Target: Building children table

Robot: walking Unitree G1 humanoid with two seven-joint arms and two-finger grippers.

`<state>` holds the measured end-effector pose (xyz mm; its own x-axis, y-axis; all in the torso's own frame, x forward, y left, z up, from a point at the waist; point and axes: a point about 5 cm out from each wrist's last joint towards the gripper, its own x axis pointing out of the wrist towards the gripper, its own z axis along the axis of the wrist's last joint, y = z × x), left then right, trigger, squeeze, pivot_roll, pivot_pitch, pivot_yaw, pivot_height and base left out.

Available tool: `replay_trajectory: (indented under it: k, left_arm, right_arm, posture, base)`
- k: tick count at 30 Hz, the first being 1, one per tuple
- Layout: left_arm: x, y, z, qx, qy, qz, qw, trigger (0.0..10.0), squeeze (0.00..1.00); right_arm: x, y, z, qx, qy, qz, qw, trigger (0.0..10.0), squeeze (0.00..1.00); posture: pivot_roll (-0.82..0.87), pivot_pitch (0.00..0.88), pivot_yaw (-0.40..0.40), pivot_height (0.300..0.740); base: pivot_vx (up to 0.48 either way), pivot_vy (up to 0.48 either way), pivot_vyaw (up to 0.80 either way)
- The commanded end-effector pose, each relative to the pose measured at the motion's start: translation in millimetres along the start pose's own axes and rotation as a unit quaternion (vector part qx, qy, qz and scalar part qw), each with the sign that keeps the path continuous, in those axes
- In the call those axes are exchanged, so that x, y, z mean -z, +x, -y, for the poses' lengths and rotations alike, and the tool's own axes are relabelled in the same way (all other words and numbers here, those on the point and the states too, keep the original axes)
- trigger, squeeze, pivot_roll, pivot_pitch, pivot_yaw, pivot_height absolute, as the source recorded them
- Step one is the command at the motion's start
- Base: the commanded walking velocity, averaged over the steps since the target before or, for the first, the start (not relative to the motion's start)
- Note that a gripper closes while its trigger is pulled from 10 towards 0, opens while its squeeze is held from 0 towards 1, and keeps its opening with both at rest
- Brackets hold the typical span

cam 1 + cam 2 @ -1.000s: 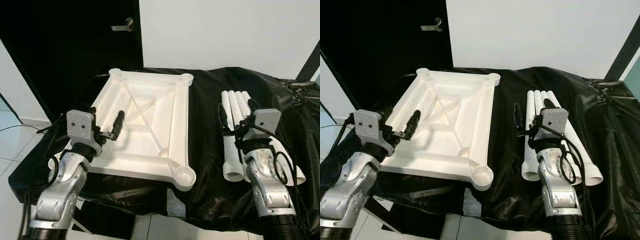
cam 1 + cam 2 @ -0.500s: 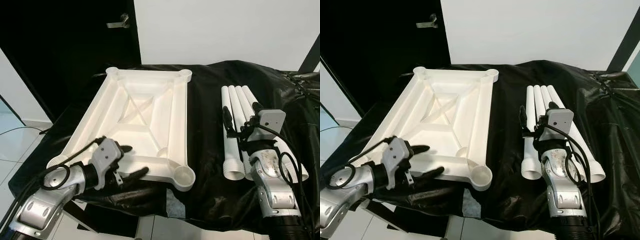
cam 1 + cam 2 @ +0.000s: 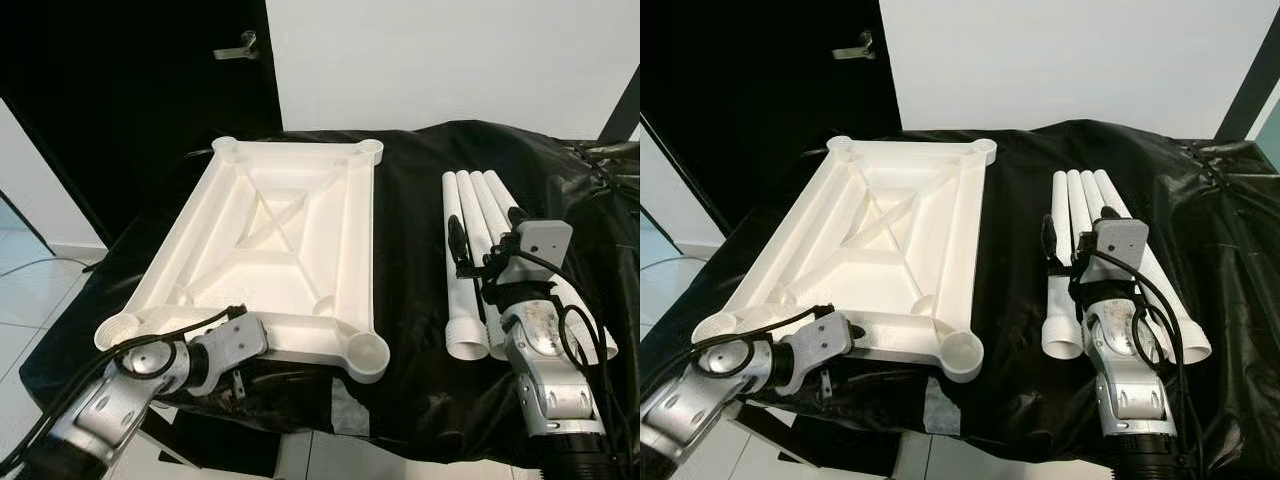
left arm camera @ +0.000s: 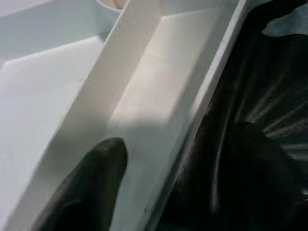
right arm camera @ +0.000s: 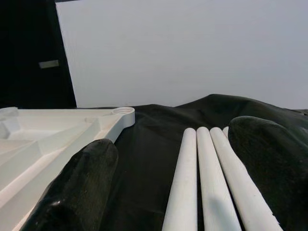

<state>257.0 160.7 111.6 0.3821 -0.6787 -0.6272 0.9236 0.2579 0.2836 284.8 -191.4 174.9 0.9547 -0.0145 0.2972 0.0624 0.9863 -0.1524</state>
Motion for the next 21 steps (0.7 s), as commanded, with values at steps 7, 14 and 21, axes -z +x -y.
replay_trajectory:
  k: [7,14,21]
  left_arm:
    - [-9,-4.2,-4.5,-0.025,-0.018,0.009,0.999,0.0,0.0]
    - [-24,-6.4,4.0,-0.021,0.002,0.03,0.999,1.5,0.0]
    - [-31,-1.3,12.3,-0.017,-0.006,0.041,0.999,6.9,0.0]
  right_arm:
    - [2,-4.1,2.1,0.014,-0.001,-0.01,1.0,10.0,0.0]
    - [6,-7.7,2.0,0.019,-0.001,-0.023,1.0,10.0,0.0]
    - [7,-4.7,-0.6,0.016,0.0,-0.026,1.0,10.0,0.0]
  posture:
    - [0.02,0.0,0.075,0.74]
    - [0.02,0.0,0.078,0.74]
    - [0.03,0.0,0.07,0.74]
  base:
    - [0.0,0.0,0.0]
    - [0.0,0.0,0.0]
    - [0.0,0.0,0.0]
